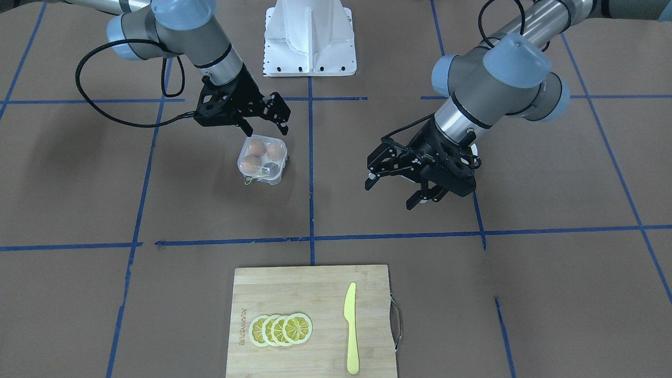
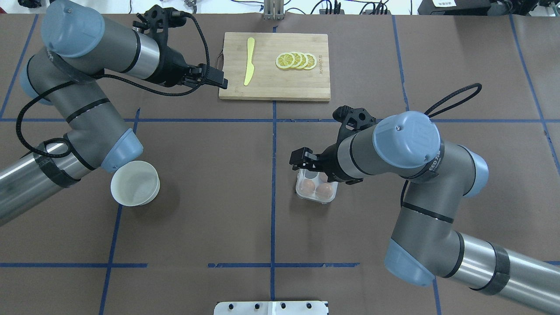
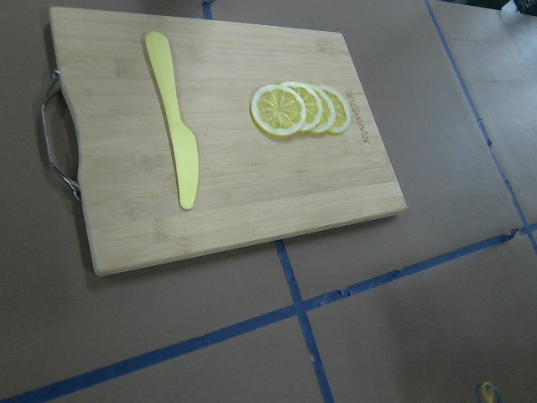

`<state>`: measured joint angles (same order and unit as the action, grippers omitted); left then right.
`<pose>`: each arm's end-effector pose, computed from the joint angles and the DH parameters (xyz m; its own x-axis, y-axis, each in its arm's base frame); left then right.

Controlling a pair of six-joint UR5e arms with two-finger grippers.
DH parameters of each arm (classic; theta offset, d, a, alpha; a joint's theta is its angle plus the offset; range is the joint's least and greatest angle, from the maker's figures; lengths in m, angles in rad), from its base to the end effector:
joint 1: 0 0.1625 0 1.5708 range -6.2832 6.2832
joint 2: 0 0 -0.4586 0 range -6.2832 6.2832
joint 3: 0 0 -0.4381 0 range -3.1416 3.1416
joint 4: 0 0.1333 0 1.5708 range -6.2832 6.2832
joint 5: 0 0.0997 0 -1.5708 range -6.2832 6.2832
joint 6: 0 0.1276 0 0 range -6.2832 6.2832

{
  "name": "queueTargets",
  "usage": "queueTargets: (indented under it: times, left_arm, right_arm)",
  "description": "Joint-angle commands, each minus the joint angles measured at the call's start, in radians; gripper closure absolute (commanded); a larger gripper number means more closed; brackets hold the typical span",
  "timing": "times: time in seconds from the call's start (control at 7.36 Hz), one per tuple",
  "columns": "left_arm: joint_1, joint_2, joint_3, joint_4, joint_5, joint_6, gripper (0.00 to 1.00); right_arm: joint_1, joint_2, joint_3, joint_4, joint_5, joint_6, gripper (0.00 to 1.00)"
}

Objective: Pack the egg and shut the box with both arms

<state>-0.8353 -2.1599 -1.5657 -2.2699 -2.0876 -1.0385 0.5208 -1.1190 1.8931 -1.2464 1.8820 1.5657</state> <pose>0.4545 -0.6069 0.2381 0.3299 0.2931 -0.8974 0.1849 0.9121 0.3659 -0.5317 -0.4136 0.2353 0.3958 0.2215 0.8912 -0.2351 0.9626 -0.1348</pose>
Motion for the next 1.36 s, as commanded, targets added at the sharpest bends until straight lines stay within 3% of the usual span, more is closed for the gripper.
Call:
queueTargets:
  times: [0.0,0.27,0.54,0.68,0.95,1.09,1.22]
  left_arm:
    - [-0.028,0.027,-0.019,0.001,0.0,0.011,0.0]
    - [-0.089,0.18,-0.072,0.001,0.001,0.215,0.0]
    - [-0.201,0.321,-0.07,0.003,0.001,0.498,0.0]
    - [-0.279,0.387,-0.063,0.024,0.001,0.663,0.0]
    - [-0.451,0.414,-0.06,0.241,-0.014,0.985,0.0]
    - [-0.564,0.413,-0.059,0.403,-0.066,1.147,0.0]
    - [-0.63,0.413,-0.056,0.535,-0.119,1.237,0.0]
  right_arm:
    - [0.095,0.01,0.018,-0.019,0.07,-0.007,0.03]
    - [0.281,-0.098,0.023,-0.013,0.247,-0.139,0.0]
    - [0.504,-0.287,0.008,-0.022,0.359,-0.56,0.0]
    - [0.644,-0.345,-0.044,-0.028,0.418,-0.76,0.0]
    - [0.863,-0.355,-0.267,-0.03,0.483,-1.16,0.0]
    - [0.939,-0.34,-0.387,-0.031,0.486,-1.338,0.0]
    - [0.985,-0.32,-0.441,-0.059,0.491,-1.402,0.0]
